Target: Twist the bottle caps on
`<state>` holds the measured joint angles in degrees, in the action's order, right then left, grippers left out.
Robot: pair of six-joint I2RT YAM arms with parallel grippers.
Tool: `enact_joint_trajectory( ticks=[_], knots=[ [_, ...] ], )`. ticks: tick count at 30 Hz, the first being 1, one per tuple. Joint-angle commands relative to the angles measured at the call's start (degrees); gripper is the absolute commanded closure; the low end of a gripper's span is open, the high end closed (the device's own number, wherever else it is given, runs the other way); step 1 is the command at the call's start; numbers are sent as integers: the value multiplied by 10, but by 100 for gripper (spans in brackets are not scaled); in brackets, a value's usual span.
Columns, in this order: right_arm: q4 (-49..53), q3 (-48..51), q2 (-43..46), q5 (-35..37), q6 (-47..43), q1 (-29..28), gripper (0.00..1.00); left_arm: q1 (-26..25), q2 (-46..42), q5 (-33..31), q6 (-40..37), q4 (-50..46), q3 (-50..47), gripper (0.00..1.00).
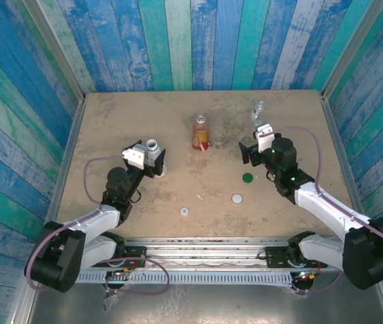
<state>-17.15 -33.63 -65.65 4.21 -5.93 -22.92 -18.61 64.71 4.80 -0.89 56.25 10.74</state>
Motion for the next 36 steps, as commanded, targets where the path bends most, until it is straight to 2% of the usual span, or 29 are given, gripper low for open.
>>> enact_joint_trajectory(
  ticks=[1, 5, 10, 17, 23, 25, 28, 32, 36],
  knots=[
    [-12, -18, -4, -3, -3, -3, 0, -2, 41, -10, 32, 68, -3, 6],
    [-14, -20, -8, -5, -4, -4, 0, -2, 87, -4, 46, 75, 6, 6],
    [-20, -19, -17, -8, -3, -4, 0, -2, 136, -29, 54, 136, -14, 6],
    [-26, -30, -34, -16, -1, -5, 0, -4, 230, -22, 45, 239, -25, 6],
    [-28, -33, -38, -15, -3, -5, 0, -5, 281, -13, 38, 289, -28, 2],
    [-28, -31, -39, -15, -1, -5, 0, -5, 290, -10, 36, 307, -31, 10],
    [-29, -30, -39, -16, 1, -5, 0, -5, 281, -3, 33, 282, -26, 14],
    [-29, -30, -37, -16, 4, -6, 0, -5, 279, 3, 30, 276, -23, 28],
    [-27, -30, -34, -13, 6, -6, 0, -5, 279, 8, 27, 273, -23, 35]
  ],
)
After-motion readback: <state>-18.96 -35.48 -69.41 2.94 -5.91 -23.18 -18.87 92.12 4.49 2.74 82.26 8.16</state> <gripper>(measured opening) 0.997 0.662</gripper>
